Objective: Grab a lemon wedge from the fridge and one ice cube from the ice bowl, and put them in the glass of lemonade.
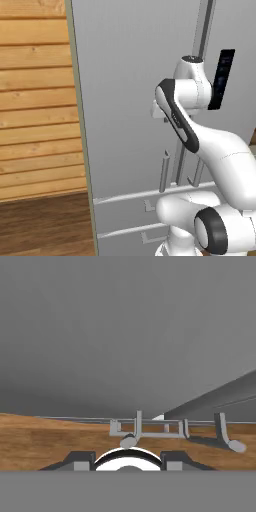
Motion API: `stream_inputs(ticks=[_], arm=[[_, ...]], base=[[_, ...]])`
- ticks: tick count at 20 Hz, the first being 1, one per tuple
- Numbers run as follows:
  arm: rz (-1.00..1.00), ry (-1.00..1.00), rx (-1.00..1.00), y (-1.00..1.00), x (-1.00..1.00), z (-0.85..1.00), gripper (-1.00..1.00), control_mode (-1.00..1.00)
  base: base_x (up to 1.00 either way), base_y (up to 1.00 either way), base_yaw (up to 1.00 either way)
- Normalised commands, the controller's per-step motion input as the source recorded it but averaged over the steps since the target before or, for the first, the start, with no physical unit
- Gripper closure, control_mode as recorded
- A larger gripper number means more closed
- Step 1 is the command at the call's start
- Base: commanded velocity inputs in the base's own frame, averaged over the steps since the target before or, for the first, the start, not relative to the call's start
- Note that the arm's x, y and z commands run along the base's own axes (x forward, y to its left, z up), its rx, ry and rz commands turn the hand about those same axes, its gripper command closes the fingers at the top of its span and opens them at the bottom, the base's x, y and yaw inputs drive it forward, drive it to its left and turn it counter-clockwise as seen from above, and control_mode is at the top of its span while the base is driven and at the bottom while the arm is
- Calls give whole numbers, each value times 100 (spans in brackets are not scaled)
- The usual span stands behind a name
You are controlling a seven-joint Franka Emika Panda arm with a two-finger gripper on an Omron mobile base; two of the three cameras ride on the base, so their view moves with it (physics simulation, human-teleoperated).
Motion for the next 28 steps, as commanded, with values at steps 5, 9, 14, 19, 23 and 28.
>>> stream_inputs(ticks=[5,9,14,19,23,28], arm=[[0,1,2,-1,-75,0,-100,-100],[-13,0,5,-31,-100,-4,-100,-100],[-11,1,2,-26,-87,-21,-100,-100],[-4,0,2,-19,-33,-20,-100,-100],[0,0,0,-4,-3,0,-100,-100],[0,0,1,-12,0,2,-100,100]], base=[[0,0,0],[0,0,0],[0,0,0],[0,0,0],[0,0,0],[0,-69,1]])
